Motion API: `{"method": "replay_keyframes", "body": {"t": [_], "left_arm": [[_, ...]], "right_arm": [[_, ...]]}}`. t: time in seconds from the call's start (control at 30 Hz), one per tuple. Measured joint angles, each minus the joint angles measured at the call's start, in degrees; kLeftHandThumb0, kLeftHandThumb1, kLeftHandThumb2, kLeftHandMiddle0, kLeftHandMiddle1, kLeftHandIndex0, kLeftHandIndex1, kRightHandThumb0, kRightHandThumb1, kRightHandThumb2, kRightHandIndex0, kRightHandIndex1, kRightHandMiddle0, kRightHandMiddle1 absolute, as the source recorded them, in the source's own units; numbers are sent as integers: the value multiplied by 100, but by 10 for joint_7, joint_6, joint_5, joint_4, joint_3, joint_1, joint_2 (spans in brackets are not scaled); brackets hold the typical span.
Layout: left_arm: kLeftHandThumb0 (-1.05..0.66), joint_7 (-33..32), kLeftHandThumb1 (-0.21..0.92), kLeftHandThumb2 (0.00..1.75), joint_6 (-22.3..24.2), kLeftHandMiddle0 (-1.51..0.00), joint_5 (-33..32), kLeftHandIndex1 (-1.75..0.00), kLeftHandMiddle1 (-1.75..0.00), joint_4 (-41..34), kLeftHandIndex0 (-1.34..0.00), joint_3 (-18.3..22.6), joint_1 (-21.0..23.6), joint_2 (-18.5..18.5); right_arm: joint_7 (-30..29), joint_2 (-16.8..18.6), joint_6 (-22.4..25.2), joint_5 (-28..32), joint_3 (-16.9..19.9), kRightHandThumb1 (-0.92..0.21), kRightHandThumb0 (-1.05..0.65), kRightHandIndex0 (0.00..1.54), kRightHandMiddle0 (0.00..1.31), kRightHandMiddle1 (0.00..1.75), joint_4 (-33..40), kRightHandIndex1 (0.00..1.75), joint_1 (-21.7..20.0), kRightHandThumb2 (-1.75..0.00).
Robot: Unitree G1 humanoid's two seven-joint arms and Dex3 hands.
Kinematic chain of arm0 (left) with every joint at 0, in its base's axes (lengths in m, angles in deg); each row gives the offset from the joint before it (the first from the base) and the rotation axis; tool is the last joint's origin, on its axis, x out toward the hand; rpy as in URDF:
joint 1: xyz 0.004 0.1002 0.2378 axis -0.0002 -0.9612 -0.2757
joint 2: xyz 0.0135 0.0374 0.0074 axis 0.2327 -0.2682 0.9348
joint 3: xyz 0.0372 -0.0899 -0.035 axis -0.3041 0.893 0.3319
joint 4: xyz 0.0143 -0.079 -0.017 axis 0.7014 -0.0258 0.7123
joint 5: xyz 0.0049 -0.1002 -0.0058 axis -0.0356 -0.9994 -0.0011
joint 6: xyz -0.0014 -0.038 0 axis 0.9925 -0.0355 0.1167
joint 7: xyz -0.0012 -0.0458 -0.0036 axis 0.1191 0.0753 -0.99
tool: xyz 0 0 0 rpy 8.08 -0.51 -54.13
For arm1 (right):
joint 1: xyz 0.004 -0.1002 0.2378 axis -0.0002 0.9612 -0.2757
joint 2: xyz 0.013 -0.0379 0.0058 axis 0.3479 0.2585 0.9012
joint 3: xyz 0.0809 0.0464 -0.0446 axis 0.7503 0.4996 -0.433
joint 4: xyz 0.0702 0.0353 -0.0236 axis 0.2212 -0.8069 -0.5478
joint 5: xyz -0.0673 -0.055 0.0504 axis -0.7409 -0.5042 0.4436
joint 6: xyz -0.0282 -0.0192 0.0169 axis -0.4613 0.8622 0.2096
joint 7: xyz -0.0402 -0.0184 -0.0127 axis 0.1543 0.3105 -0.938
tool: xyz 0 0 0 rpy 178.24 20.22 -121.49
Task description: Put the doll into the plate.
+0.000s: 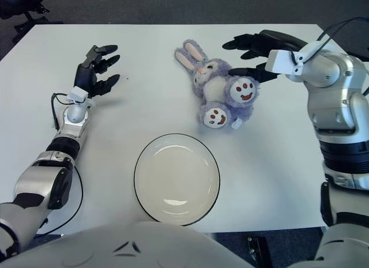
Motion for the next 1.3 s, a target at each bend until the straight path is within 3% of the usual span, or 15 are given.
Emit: {"method": "replay_keyframes", "body": {"t": [0.3, 0.57, 1.0, 1.3], "left_arm": [[-42, -98, 92, 6, -66, -42, 109, -50, 0, 8, -26, -41, 55, 22], [-44, -156, 92, 6, -85, -43, 166, -48, 0, -4, -25, -67, 60, 26], [-46, -208, 92, 8, -91, -44, 192, -45, -1, -11, -24, -87, 60, 37], [-46, -218, 92, 8, -91, -45, 192, -44, -1, -14, -25, -95, 60, 43]], "right_arm": [[23, -8, 33, 16, 1, -92, -70, 65, 41, 2, 14, 2, -2, -81], [46, -17, 58, 18, -11, -92, -71, 67, 41, 2, 16, 2, -13, -84], [64, -17, 55, 3, -67, -92, -72, 73, 41, 1, -25, 5, -67, -91], [59, -1, 54, -6, -93, -92, -72, 72, 41, 1, -66, 4, -74, -93]]}}
